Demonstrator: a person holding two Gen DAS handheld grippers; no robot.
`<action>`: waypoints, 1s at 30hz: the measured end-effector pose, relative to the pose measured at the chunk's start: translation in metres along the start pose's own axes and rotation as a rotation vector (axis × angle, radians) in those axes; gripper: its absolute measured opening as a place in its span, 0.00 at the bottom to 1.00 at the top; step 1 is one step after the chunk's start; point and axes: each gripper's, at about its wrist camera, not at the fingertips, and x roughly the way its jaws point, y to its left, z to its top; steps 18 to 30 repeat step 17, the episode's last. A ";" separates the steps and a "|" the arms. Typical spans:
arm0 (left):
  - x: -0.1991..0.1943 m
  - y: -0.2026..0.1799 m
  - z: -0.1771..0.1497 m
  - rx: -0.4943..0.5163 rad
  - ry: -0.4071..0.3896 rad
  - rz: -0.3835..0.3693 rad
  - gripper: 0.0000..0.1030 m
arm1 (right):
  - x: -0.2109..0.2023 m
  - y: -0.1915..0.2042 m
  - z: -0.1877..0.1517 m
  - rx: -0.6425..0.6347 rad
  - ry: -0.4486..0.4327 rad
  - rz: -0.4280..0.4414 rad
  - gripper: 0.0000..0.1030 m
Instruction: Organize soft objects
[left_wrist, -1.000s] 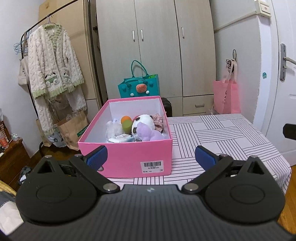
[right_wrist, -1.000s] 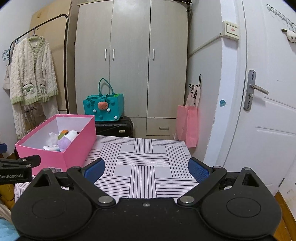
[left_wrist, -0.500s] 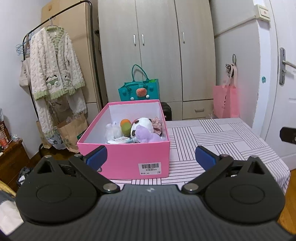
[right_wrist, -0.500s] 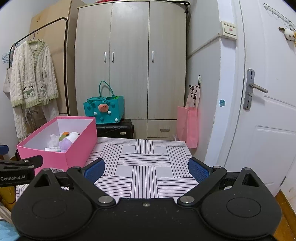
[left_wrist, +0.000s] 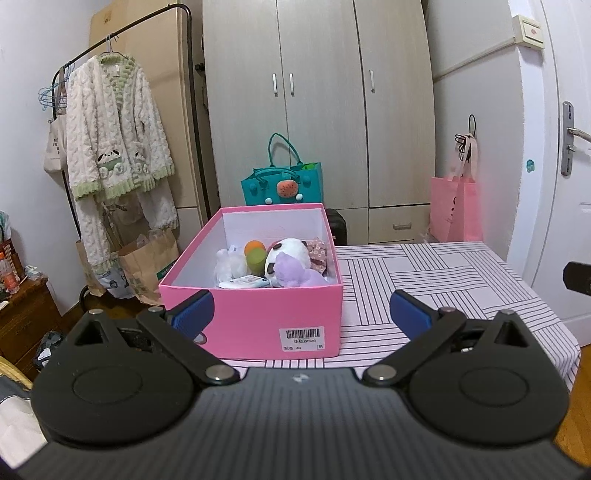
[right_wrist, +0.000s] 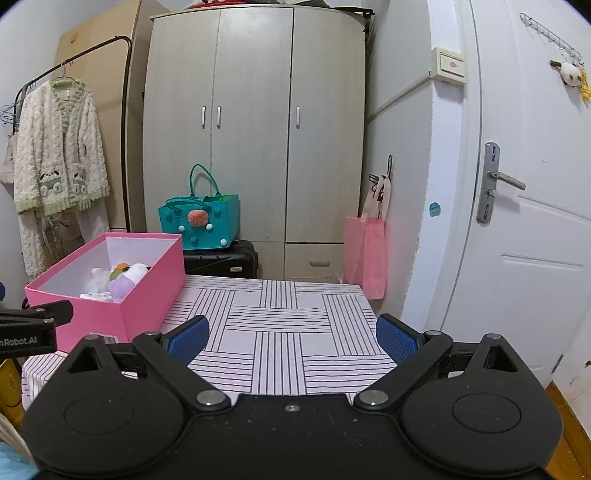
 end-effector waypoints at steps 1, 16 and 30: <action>0.000 0.000 0.000 0.001 0.000 0.002 1.00 | 0.000 0.000 0.000 0.001 0.000 -0.001 0.96; 0.000 0.003 -0.002 0.003 0.002 0.011 1.00 | 0.000 0.000 -0.001 0.000 0.003 0.001 0.96; 0.000 0.003 -0.002 0.002 0.001 0.010 1.00 | 0.000 0.000 -0.001 -0.001 0.004 0.001 0.96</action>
